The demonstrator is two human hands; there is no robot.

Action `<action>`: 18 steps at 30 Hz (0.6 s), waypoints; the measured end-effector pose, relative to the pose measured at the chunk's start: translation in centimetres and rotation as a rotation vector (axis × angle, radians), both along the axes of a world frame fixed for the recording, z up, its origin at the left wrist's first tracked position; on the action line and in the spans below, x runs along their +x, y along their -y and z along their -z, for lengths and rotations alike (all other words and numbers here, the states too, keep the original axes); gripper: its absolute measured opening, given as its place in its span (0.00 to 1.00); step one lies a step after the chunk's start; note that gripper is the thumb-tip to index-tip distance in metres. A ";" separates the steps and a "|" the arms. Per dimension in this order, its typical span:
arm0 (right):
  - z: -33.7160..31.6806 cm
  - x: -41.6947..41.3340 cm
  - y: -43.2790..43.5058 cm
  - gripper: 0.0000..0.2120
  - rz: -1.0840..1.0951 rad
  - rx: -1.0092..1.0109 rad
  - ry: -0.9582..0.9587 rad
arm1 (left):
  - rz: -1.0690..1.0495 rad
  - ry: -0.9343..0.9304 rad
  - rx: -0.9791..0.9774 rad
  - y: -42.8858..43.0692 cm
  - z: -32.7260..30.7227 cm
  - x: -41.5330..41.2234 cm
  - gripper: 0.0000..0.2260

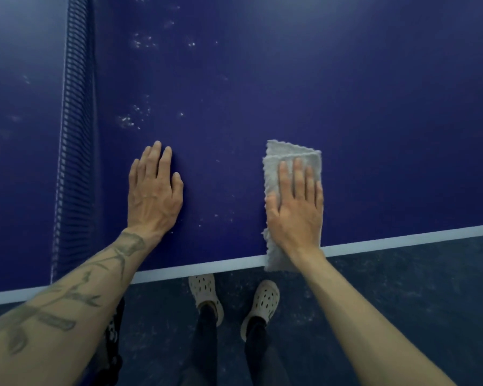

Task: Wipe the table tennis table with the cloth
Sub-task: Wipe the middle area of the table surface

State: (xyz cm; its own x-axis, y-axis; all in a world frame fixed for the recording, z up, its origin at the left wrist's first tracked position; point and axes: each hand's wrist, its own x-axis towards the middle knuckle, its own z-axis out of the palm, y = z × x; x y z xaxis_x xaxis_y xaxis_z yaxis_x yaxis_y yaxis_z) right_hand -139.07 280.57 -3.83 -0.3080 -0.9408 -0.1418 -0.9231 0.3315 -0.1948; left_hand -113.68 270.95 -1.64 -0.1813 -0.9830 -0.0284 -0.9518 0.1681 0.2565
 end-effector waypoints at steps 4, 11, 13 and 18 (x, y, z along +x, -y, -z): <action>0.2 6.4 4.2 0.34 0.120 -0.056 0.013 | 0.040 0.005 -0.031 2.7 0.9 1.3 0.23; 0.6 12.2 2.8 0.34 -0.273 -0.093 0.050 | 0.072 -0.019 -0.056 6.3 1.7 2.6 0.24; 0.4 9.3 2.5 0.34 -0.209 -0.045 0.011 | 0.072 -0.030 -0.061 6.3 1.9 2.9 0.24; 0.4 7.5 8.0 0.33 0.101 -0.029 -0.039 | 0.063 -0.035 -0.074 6.3 2.4 3.1 0.24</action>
State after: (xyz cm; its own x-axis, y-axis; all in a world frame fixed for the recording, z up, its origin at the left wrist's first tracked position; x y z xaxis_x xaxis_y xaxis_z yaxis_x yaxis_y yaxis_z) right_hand -131.61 272.54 -4.22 -0.4059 -0.9084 -0.1007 -0.8924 0.4177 -0.1706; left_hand -110.58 264.64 -4.00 -0.2422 -0.9689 0.0510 -0.9296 0.2467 0.2737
